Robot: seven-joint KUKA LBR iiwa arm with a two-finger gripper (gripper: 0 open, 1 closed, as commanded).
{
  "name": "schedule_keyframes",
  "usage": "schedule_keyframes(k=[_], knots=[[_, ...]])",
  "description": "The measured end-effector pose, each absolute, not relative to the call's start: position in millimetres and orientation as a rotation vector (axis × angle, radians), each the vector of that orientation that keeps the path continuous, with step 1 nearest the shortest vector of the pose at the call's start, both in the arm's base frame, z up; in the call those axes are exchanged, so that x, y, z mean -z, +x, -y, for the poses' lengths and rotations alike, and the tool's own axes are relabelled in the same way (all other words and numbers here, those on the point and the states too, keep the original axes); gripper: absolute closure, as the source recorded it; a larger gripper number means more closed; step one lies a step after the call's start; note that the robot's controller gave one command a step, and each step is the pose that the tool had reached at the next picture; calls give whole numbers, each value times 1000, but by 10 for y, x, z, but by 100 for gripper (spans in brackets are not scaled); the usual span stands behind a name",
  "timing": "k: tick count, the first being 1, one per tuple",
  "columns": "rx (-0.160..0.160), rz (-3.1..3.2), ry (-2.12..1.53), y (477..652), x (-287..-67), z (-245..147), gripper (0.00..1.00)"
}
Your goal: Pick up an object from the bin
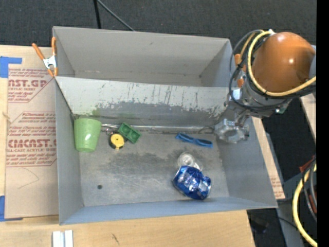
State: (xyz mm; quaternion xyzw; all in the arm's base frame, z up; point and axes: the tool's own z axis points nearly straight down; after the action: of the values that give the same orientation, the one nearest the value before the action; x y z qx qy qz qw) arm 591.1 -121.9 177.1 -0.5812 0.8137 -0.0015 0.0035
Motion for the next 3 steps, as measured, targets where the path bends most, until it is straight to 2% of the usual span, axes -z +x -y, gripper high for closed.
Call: schedule_keyframes(k=[1, 2, 3], knots=[[-13, -2224, -2221, 5220, -1135, 936, 100], [-6, -2224, -2216, 5240, -1154, 946, 0], [-6, -2224, -2216, 5240, -1154, 947, 100]])
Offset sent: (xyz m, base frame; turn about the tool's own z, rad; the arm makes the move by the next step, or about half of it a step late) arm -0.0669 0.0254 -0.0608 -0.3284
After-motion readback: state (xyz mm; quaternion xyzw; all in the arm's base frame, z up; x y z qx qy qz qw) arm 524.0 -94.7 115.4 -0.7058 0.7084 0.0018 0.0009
